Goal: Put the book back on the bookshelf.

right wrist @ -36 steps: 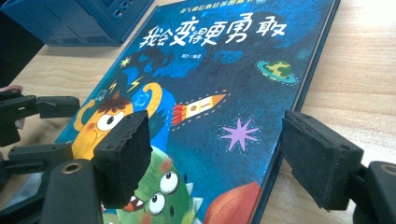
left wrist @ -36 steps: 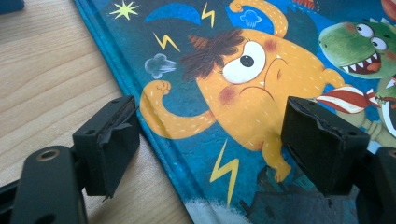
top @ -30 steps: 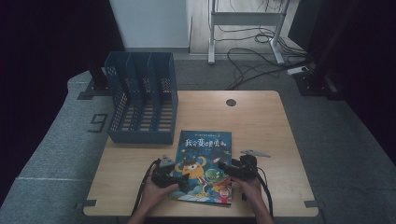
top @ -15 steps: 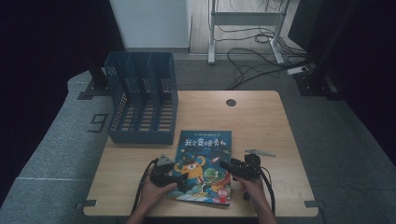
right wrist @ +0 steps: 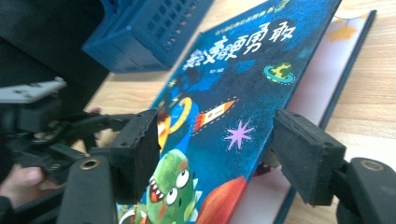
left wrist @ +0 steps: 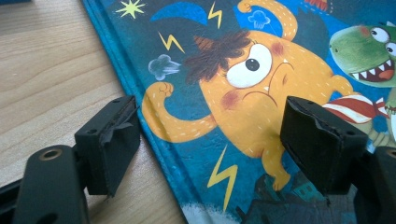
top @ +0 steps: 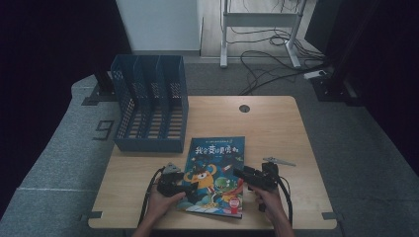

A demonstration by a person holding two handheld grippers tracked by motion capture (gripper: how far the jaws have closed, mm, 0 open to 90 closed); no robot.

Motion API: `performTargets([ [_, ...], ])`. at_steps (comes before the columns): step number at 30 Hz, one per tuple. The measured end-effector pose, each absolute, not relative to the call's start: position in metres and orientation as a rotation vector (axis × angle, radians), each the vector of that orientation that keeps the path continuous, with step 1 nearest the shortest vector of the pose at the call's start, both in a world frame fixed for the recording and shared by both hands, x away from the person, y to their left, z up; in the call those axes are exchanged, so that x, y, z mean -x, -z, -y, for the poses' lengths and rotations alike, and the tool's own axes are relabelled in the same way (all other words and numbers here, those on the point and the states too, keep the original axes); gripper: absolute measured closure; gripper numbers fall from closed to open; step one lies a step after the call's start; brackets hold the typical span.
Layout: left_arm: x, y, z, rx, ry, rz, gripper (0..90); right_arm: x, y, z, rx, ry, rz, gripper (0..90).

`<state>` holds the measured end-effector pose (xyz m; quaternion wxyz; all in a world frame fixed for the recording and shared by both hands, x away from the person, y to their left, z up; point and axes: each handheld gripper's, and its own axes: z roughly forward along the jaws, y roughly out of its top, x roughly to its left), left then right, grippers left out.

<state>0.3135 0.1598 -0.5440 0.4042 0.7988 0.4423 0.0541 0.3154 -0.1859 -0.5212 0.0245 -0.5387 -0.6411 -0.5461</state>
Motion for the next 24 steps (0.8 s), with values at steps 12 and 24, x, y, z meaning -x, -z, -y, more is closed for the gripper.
performTargets([
  [12, -0.313, 0.544, -0.16, -2.017, -0.146, -1.118, 20.0, -0.317, 0.525, 0.19, 1.657, 1.678, 1.931, 36.0],
  [24, -0.312, 0.544, -0.159, -2.041, -0.196, -1.112, 22.5, -0.323, 0.543, 0.18, 1.758, 1.503, 2.09, 36.4],
])
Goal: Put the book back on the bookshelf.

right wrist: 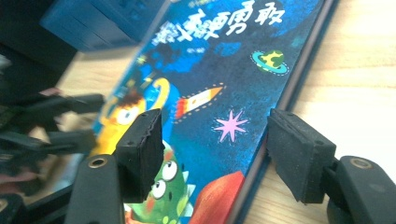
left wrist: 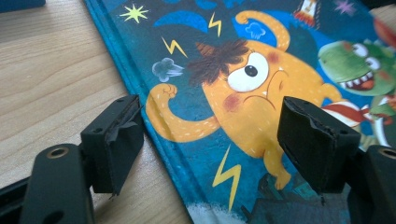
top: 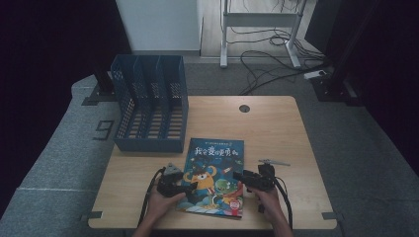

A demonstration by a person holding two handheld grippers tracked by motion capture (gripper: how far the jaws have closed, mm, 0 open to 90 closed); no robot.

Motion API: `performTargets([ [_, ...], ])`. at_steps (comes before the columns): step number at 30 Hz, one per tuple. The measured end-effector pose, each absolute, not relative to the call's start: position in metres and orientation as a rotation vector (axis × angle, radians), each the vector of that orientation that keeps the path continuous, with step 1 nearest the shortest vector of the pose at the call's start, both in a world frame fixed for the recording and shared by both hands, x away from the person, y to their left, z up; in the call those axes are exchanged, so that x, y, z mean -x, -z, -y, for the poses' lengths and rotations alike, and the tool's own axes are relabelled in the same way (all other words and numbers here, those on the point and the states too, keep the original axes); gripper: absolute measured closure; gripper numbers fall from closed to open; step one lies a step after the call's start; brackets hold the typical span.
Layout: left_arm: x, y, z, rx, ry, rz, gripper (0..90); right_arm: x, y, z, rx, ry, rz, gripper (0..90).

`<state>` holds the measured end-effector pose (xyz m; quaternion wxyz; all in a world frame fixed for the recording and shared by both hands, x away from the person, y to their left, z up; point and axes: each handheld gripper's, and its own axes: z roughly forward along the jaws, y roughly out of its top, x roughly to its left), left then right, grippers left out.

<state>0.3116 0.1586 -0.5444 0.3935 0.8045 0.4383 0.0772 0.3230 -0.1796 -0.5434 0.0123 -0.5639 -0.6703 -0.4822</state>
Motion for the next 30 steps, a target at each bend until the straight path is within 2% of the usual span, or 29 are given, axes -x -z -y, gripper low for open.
performTargets([
  [11, -0.312, 0.545, -0.159, -2.039, -0.195, -1.11, 23.3, -0.325, 0.547, 0.169, 1.79, 1.437, 2.243, 36.1],
  [20, -0.312, 0.545, -0.159, -2.04, -0.2, -1.11, 23.8, -0.328, 0.546, 0.162, 1.783, 1.393, 2.353, 32.0],
  [30, -0.312, 0.544, -0.161, -2.039, -0.207, -1.125, 22.1, -0.332, 0.542, 0.181, 1.749, 1.5, 2.008, 34.3],
])
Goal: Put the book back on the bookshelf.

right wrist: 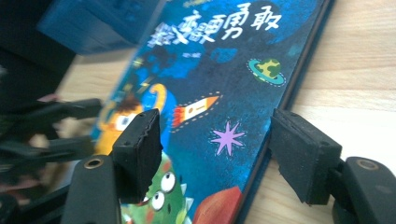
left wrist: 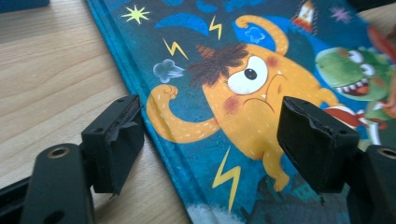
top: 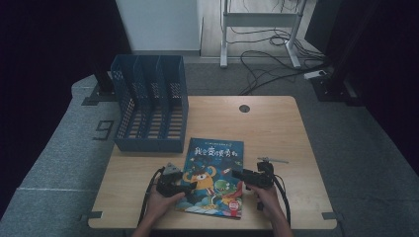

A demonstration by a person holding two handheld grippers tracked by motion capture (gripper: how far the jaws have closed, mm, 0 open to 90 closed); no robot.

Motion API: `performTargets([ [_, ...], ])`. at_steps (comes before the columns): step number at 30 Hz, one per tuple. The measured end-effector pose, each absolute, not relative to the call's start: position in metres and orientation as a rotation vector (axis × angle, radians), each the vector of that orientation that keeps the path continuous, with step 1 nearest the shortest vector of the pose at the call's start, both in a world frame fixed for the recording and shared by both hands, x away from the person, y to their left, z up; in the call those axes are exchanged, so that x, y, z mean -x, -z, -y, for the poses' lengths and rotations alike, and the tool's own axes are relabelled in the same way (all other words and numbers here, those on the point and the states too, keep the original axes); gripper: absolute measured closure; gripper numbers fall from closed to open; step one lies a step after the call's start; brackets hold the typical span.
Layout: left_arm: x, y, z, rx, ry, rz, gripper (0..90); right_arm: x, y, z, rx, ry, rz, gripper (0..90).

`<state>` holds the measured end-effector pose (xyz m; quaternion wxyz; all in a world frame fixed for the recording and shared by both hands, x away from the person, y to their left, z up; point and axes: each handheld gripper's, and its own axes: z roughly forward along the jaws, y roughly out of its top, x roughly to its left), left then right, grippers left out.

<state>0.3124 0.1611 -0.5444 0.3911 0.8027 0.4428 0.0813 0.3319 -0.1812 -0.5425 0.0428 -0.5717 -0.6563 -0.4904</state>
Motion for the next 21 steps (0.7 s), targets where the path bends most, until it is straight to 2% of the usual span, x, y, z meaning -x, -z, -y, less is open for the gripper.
performTargets([
  [8, -0.315, 0.545, -0.167, -2.003, -0.16, -1.134, 22.2, -0.33, 0.532, 0.193, 1.647, 1.61, 1.817, 37.4],
  [21, -0.315, 0.545, -0.167, -1.998, -0.156, -1.137, 22.3, -0.328, 0.533, 0.192, 1.64, 1.576, 1.839, 39.7],
])
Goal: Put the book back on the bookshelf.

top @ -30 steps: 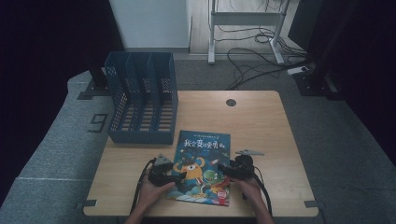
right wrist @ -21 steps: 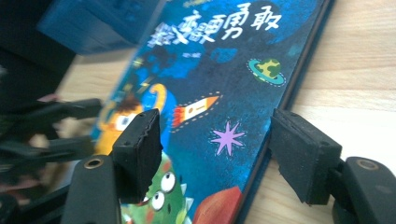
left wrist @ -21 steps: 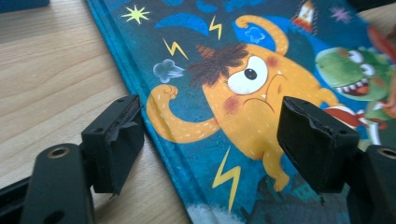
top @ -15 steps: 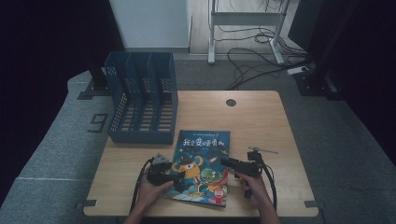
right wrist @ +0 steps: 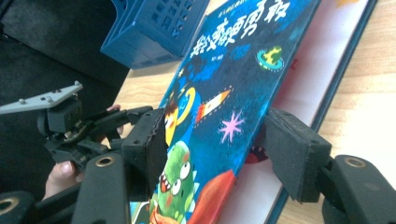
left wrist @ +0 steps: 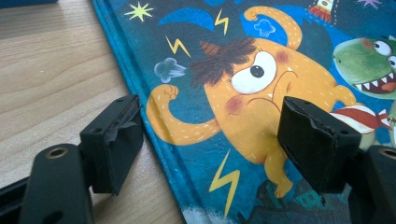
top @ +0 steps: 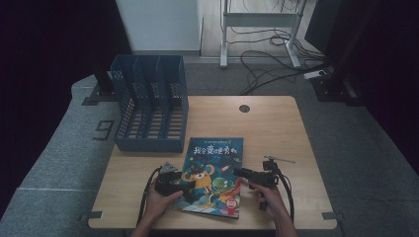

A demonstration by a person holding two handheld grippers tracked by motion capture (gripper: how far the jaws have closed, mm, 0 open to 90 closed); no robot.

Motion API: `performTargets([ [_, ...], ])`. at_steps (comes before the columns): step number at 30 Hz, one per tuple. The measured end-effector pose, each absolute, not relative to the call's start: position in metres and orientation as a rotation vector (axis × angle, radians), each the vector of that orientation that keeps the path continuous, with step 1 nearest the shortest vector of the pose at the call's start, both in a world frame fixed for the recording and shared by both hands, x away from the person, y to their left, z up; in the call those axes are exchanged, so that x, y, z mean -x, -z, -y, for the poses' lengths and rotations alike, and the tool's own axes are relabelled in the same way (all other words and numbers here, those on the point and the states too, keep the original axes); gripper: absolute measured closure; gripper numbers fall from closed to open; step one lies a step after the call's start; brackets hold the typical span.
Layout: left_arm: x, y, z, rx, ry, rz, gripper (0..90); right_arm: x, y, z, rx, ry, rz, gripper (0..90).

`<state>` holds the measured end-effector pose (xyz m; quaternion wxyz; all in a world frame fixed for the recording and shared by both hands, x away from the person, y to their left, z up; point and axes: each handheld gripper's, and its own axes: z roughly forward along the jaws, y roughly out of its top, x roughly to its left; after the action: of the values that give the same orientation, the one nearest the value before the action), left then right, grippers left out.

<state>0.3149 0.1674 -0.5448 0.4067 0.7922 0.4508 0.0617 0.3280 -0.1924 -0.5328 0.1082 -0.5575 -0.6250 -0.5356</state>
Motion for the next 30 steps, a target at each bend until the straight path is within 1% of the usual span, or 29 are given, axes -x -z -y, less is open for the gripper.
performTargets([
  [1, -0.315, 0.545, -0.168, -1.998, -0.153, -1.136, 22.3, -0.328, 0.533, 0.192, 1.638, 1.569, 1.841, 40.1],
  [2, -0.315, 0.545, -0.168, -1.993, -0.146, -1.138, 22.2, -0.328, 0.534, 0.192, 1.618, 1.559, 1.842, 44.2],
  [4, -0.316, 0.545, -0.169, -1.988, -0.136, -1.139, 22.3, -0.328, 0.536, 0.183, 1.546, 1.528, 1.841, 43.8],
  [6, -0.316, 0.545, -0.17, -1.984, -0.128, -1.138, 22.6, -0.327, 0.535, 0.167, 1.564, 1.511, 1.959, 43.2],
  [9, -0.316, 0.545, -0.17, -1.988, -0.132, -1.136, 23.0, -0.327, 0.533, 0.163, 1.612, 1.515, 2.1, 43.0],
  [16, -0.315, 0.545, -0.169, -1.997, -0.143, -1.131, 22.9, -0.334, 0.538, 0.164, 1.661, 1.544, 2.161, 45.0],
  [24, -0.315, 0.545, -0.168, -1.999, -0.144, -1.127, 22.7, -0.343, 0.539, 0.164, 1.656, 1.577, 2.167, 50.8],
  [30, -0.316, 0.544, -0.169, -2.01, -0.128, -1.117, 22.8, -0.352, 0.536, 0.164, 1.636, 1.575, 2.175, 51.9],
])
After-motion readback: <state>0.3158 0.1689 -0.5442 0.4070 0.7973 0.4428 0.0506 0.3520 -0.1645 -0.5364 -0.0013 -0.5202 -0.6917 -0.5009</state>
